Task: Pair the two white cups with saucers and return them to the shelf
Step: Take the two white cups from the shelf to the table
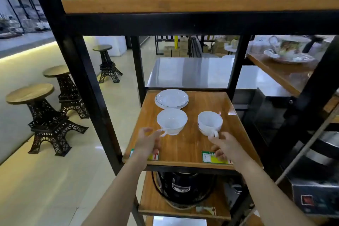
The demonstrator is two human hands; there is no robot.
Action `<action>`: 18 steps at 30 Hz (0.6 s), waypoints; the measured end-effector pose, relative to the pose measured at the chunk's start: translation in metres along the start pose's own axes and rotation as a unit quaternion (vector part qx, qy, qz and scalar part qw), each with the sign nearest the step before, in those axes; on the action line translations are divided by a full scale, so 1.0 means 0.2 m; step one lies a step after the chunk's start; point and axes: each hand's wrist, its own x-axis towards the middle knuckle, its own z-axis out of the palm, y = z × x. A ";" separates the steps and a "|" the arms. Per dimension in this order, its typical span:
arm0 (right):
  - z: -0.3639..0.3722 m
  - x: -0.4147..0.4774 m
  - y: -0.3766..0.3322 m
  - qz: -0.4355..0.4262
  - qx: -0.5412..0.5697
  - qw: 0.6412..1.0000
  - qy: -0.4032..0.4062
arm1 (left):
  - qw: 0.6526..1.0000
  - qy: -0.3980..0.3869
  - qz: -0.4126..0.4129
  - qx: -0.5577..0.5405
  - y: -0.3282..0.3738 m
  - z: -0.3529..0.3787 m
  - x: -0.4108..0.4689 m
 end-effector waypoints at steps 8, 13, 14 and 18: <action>0.00 0.03 -0.04 0.113 0.229 0.964 -0.075 | 0.993 -0.074 -0.071 -0.053 0.03 0.02 0.01; 0.03 0.06 -0.05 0.143 0.276 0.950 -0.039 | 0.994 -0.070 -0.084 -0.011 0.04 0.06 0.01; 0.04 0.07 -0.06 0.144 0.279 0.949 -0.030 | 0.993 -0.074 -0.091 -0.018 0.05 0.07 0.01; 0.07 0.08 -0.08 0.125 0.247 0.961 0.010 | 0.989 -0.051 -0.103 -0.096 0.07 0.10 -0.02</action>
